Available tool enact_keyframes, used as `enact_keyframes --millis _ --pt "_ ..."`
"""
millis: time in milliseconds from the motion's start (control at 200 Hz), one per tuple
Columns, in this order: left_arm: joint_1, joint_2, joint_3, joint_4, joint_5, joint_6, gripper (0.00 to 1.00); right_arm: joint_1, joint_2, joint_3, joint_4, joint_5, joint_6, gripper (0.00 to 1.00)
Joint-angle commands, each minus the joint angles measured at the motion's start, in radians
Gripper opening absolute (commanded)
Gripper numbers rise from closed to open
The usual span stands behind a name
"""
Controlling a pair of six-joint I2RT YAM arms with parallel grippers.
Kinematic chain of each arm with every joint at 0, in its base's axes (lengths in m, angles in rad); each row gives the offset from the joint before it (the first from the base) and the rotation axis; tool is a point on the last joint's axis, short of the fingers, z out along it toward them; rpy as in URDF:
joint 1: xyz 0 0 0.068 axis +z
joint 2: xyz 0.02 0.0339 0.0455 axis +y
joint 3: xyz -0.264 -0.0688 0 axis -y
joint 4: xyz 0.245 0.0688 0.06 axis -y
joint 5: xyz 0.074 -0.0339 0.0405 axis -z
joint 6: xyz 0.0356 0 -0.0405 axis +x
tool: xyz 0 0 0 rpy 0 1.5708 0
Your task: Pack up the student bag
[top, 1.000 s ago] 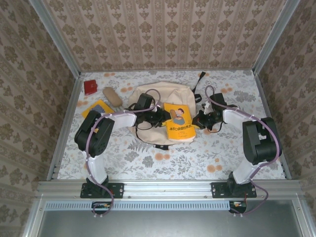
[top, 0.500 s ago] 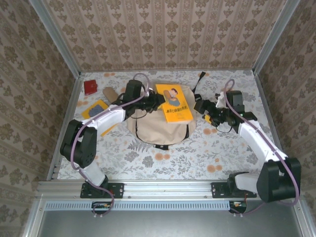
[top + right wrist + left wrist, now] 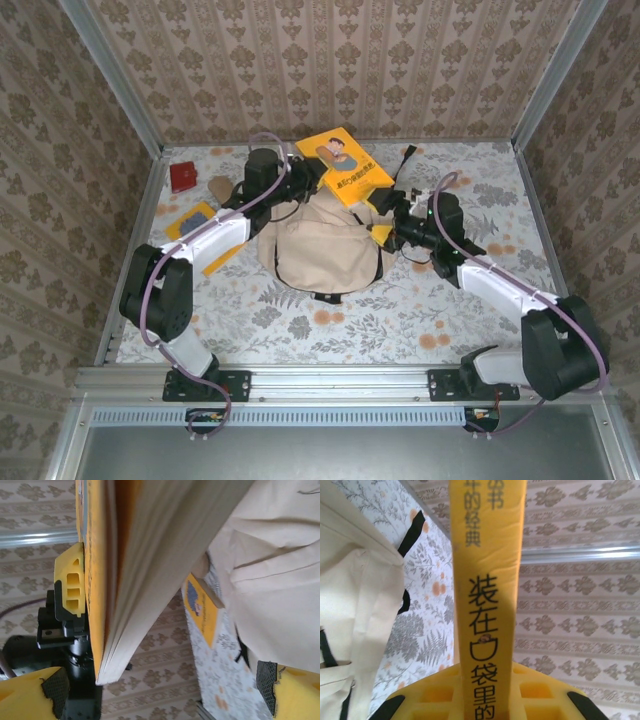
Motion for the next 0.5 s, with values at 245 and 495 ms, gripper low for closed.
enact_keyframes --millis 245,495 --pt "-0.033 -0.022 0.0 0.147 -0.022 -0.086 0.13 0.024 0.167 0.105 0.28 0.122 0.168 0.92" --pt "-0.034 -0.033 -0.026 0.153 -0.025 -0.098 0.13 0.022 0.18 0.105 0.265 0.163 0.179 0.75"
